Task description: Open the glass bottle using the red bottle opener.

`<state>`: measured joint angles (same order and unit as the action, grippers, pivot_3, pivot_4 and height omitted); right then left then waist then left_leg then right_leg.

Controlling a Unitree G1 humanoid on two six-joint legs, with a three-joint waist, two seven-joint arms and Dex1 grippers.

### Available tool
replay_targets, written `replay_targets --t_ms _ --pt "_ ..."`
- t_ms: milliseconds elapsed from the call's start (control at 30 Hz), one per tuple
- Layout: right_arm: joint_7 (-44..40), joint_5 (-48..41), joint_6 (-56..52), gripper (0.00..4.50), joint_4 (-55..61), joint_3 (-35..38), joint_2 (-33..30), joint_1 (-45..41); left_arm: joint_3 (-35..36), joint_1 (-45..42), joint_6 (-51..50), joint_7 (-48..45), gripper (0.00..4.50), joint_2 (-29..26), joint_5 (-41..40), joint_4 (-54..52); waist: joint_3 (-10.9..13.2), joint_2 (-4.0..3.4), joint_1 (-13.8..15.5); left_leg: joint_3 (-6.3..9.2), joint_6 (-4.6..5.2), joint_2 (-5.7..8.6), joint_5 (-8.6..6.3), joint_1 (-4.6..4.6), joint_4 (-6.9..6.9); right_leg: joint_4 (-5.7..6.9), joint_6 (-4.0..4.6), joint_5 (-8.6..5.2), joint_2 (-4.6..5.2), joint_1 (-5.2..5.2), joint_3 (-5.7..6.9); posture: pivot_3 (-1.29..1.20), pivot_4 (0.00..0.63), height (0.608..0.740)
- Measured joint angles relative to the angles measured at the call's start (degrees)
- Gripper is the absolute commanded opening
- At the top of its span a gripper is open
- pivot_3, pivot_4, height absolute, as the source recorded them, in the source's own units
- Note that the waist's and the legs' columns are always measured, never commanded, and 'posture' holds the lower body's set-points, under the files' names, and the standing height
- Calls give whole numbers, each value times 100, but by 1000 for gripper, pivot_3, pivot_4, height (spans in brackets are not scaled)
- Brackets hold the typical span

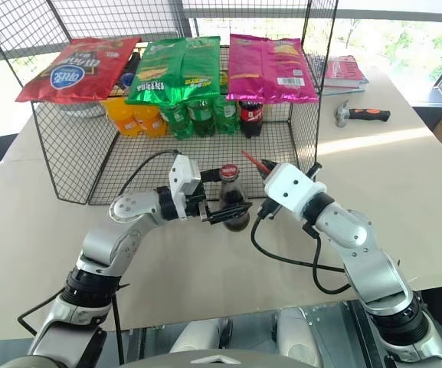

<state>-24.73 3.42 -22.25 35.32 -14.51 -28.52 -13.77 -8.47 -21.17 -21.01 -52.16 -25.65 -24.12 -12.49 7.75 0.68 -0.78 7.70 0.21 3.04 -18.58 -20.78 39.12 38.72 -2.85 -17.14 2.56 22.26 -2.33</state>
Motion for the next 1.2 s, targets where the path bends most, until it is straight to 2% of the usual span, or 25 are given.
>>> replay_targets --t_ms 33,67,100,233,600,800,1200 --pt "0 17 15 0 0 0 0 0 1 -2 -10 -4 4482 -2 -15 -9 0 0 0 0 0 0 0 0 0 0 0 0 0 0 0 0 150 740" --pt "0 43 24 0 0 -1 0 0 1 -2 -23 -6 4095 -2 -24 -19 0 0 1 0 0 0 0 0 0 0 0 0 0 0 0 0 150 740" --pt "0 67 37 0 0 -1 0 0 1 -2 -38 -9 3918 -2 -28 -29 0 0 2 0 0 0 0 0 0 0 0 0 0 0 0 0 150 740" --pt "-2 149 139 0 0 -7 0 0 -2 -19 -104 -25 2361 -3 -83 -59 0 0 1 0 0 0 0 0 0 0 0 0 0 0 0 0 150 740" --pt "-108 885 1108 0 -277 -454 41 -109 1 -24 -121 -128 2361 -103 -83 -76 0 0 5 -1 0 0 0 6 3 1 0 0 0 -1 0 0 150 740" --pt "-106 1163 1207 0 -506 -545 271 -303 -49 -35 -121 -137 2361 -98 -75 -109 0 0 17 0 0 1 0 3 2 -2 0 0 0 0 1 0 150 740" --pt "81 2001 1932 0 -918 -551 308 -366 -69 -123 -162 -174 2361 -48 -17 -42 -1 0 16 -1 -1 2 1 10 3 3 0 0 0 -4 1 0 150 740"
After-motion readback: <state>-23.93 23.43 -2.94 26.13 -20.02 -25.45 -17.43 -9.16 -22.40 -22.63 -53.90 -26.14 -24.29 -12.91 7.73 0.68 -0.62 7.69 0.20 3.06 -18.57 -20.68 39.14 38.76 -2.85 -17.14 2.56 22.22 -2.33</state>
